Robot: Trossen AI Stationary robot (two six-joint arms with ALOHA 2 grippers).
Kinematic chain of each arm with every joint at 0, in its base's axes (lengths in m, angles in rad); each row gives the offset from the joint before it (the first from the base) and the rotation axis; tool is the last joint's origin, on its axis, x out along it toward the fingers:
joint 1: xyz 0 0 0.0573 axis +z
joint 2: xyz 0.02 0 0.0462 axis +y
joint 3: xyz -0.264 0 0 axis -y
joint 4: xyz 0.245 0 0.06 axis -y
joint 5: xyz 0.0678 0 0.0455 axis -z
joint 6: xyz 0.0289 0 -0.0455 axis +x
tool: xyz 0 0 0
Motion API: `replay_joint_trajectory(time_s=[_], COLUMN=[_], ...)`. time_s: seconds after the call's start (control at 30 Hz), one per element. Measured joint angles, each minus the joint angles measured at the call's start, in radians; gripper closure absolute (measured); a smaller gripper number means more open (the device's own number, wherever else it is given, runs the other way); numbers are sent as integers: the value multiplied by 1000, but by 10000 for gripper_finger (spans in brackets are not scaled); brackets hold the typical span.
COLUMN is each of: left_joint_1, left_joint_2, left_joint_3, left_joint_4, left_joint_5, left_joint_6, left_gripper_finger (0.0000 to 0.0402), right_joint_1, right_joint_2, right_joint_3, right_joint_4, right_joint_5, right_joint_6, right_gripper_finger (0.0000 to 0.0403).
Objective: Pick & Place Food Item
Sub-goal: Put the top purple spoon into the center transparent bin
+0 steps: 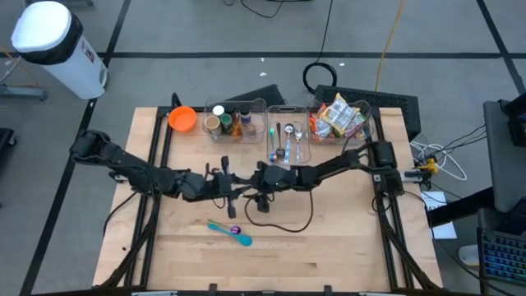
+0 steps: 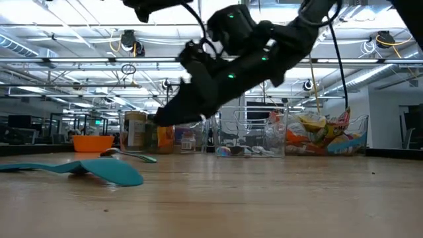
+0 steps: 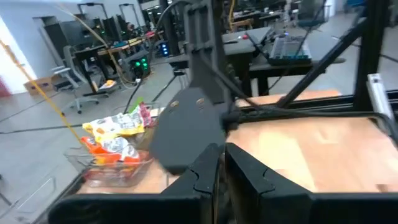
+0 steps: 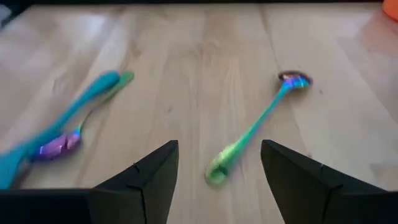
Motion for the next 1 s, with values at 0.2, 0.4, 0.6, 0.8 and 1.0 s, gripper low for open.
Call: replay_joint_trajectory(time_s=[0.2, 0.4, 0.6, 0.8, 1.0], left_joint_1=[-42, -56, -12, 81, 208], left_joint_2=[-100, -201, -156, -47, 91], left_joint_3=[3, 1, -6, -10, -9], left_joint_4=[-138, -666, -1009, -1053, -951], left_joint_5=[-48, -157, -111, -31, 200], left_joint_6=[-45, -361, -613, -348, -169], left_gripper_finger=[363, 310, 215, 169, 169], right_joint_1=[1, 1, 15, 43, 60], right_joint_2=[114, 80, -20, -113, -186], right_joint_3=[117, 129, 127, 129, 131], right_joint_4=[-58, -146, -201, -242, -310], right_joint_5=[-2, -3, -6, -8, -7], right_joint_6=[9, -54, -105, -161, -180], right_gripper_finger=[179, 170, 180, 187, 187])
